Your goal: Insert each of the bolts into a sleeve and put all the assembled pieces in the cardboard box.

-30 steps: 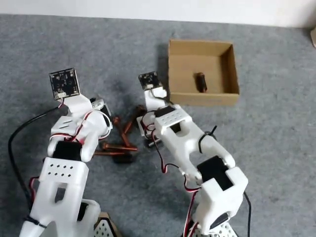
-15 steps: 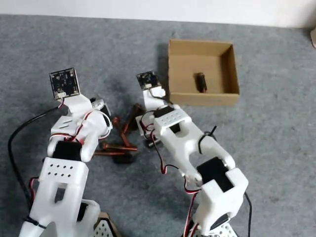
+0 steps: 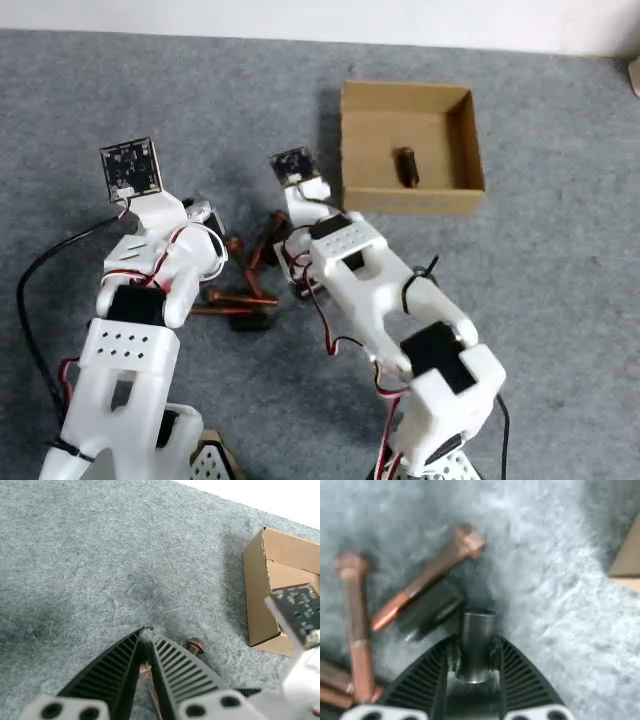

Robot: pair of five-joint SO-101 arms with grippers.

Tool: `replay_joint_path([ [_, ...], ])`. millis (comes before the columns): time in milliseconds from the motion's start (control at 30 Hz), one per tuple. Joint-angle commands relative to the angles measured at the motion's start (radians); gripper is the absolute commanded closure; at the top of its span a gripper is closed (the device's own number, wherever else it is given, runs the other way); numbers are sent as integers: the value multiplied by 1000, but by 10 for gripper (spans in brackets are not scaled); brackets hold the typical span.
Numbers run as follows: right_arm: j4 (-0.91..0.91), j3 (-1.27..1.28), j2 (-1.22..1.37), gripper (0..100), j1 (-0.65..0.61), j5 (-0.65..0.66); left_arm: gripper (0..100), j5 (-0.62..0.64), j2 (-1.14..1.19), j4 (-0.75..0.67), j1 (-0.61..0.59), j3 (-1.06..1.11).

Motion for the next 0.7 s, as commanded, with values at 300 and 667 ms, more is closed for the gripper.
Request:
replay_joint_path([
  [300, 51, 314, -852, 994, 219, 29, 993, 12, -21, 54, 28, -107],
  [667, 277, 693, -1477, 994, 358, 121, 993, 109, 404, 310, 99, -447],
])
